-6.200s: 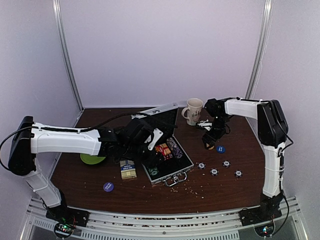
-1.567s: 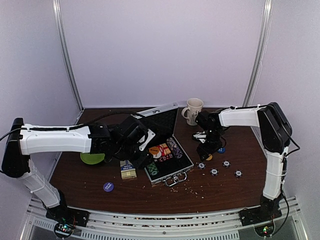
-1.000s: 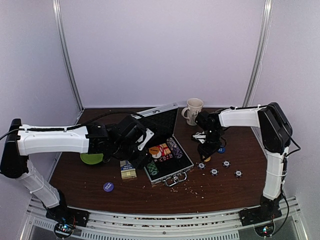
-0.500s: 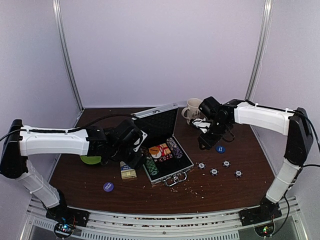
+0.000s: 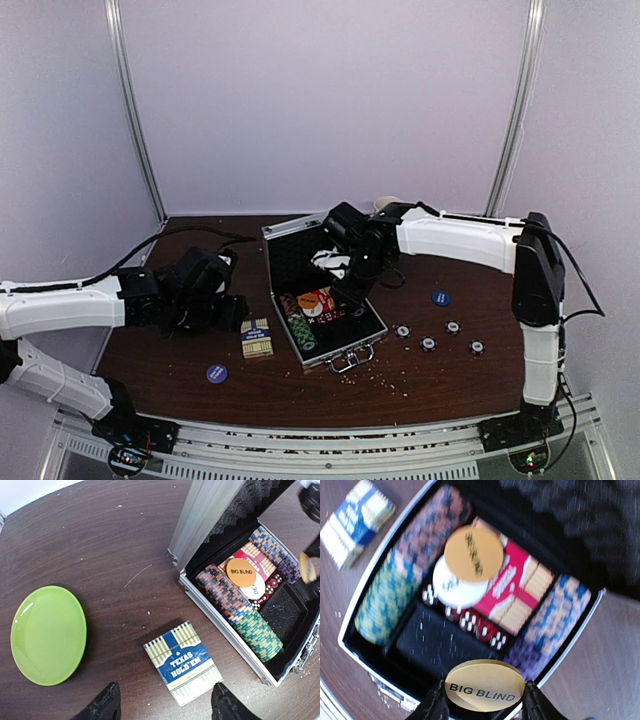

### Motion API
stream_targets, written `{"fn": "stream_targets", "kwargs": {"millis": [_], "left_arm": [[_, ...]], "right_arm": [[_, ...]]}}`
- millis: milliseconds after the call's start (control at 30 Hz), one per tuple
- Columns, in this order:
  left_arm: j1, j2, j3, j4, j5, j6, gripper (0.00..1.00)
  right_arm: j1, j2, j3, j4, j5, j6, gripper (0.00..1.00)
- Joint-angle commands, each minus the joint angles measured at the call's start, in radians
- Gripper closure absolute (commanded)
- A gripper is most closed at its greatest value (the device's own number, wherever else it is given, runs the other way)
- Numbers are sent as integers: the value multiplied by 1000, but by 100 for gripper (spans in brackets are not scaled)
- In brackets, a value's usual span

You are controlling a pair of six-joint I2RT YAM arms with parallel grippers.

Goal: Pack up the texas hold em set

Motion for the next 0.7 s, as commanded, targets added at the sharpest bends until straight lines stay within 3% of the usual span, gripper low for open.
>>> {"fn": "stream_targets", "kwargs": {"millis": [0, 167, 400, 667], "left_arm": [[2, -51, -36, 37, -28, -58, 36], [3, -103, -54, 23, -44, -63, 36], [2, -120, -65, 23, -49, -62, 36], [3, -105, -66, 28, -42, -62, 36]], "right_arm": [[2, 120, 195, -53, 4, 6, 61], [6, 247, 340, -85, 51, 20, 61], [6, 301, 366, -81, 135, 22, 61], [7, 339, 385, -88, 70, 18, 59]]}}
